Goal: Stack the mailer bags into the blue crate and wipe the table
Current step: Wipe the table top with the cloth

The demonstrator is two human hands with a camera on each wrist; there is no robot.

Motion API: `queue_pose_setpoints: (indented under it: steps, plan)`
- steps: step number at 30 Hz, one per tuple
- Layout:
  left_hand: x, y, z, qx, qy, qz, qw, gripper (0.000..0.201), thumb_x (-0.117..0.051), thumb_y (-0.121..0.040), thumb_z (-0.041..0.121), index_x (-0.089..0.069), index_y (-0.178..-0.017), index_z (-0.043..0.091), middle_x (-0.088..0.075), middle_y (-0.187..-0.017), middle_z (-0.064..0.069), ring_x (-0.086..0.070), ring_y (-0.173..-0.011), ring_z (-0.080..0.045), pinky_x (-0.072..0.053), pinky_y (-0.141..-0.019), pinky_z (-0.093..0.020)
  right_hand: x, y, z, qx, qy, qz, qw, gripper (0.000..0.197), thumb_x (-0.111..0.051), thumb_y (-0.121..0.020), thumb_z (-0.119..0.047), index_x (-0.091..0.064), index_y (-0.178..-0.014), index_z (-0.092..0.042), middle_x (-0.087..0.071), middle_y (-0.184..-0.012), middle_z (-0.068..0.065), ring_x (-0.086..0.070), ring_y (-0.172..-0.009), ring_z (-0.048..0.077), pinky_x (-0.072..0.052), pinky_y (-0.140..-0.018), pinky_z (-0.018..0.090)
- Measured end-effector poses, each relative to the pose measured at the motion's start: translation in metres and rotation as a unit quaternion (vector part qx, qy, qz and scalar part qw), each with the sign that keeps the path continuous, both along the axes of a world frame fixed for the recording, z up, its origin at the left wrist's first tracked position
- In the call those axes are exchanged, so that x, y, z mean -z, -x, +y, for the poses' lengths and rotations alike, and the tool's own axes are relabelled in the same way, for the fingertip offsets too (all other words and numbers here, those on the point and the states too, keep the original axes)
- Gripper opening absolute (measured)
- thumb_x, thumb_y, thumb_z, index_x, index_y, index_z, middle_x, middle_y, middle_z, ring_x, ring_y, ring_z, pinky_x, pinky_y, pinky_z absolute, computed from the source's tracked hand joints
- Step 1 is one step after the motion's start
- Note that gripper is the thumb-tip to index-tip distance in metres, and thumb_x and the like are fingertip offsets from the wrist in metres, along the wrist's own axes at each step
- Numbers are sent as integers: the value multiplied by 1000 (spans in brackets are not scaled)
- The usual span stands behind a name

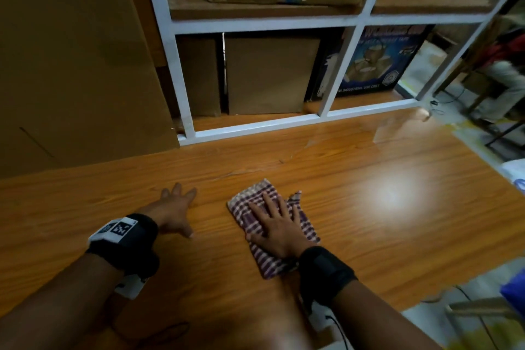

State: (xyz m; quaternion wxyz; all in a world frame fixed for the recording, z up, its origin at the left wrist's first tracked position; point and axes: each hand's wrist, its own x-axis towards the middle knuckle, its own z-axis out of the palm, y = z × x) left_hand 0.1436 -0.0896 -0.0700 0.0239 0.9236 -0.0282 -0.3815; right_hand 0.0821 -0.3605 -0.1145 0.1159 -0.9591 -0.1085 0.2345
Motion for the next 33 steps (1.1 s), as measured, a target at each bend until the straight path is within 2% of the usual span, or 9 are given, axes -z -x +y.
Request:
queue_pose_setpoints:
  steps: [5,9,11,15,20,23,28,30,33]
  plan:
    - [3,-26,11,8,20,-1,1000,134,-86,-65,49,12,-155,31,25,-161,-8,15,-148,-38,-10,-119,-56,2,-59,-64,171,21,-21,985,78,-38,-90,-71,2,-152,-48,17,-163,-2,14,-149,34,3,-115,63]
    - [14,-40,20,13,44,4,999,146,-88,-53,58,18,-152,38,34,-157,-3,24,-145,-38,-8,-115,-66,1,-99,-47,263,44,-26,964,79,-29,-91,-72,6,-154,-40,17,-163,5,15,-148,39,4,-113,67]
    - [17,-48,26,10,51,-4,999,151,-85,-46,68,20,-151,40,37,-155,0,26,-145,-37,-5,-112,-69,1,-117,-11,220,41,-27,974,80,-27,-91,-72,8,-154,-39,20,-162,6,17,-147,41,6,-112,68]
    - [18,-64,31,-10,30,-7,999,165,-72,-23,82,28,-147,40,42,-152,1,28,-143,-38,-4,-111,-73,1,-139,51,40,30,-13,999,79,-27,-90,-74,10,-152,-43,23,-161,3,20,-146,39,11,-110,67]
    - [24,-81,25,-23,16,5,1000,171,-80,-22,76,35,-143,39,49,-147,-4,30,-141,-44,-3,-107,-78,7,-160,17,-80,12,-67,994,72,-33,-91,-72,0,-151,-49,12,-164,-7,12,-150,29,5,-115,61]
    - [30,-87,23,-24,7,14,1000,171,-87,-30,70,41,-139,36,53,-142,-8,34,-137,-49,-3,-103,-81,10,-181,-34,16,26,-100,995,73,-34,-90,-73,-3,-151,-49,7,-164,-8,4,-151,28,-2,-117,60]
    - [37,-97,28,-19,34,51,998,175,-69,-4,78,52,-123,34,65,-124,-10,50,-118,-51,-3,-100,-83,11,-209,-32,287,73,-60,953,73,-24,-93,-69,2,-155,-38,10,-164,6,9,-148,40,1,-113,69]
    - [35,-100,26,-20,33,59,998,171,-69,-5,76,56,-114,33,65,-123,-13,48,-120,-54,-4,-97,-86,7,-214,4,282,69,-38,956,73,-20,-96,-65,8,-155,-33,13,-163,13,12,-146,47,2,-109,75]
    - [32,-102,23,-18,24,62,998,172,-76,-12,75,55,-115,32,66,-120,-12,46,-123,-55,-5,-96,-86,4,-207,58,130,49,-41,990,71,-20,-97,-64,11,-154,-34,18,-162,10,16,-145,46,6,-107,74]
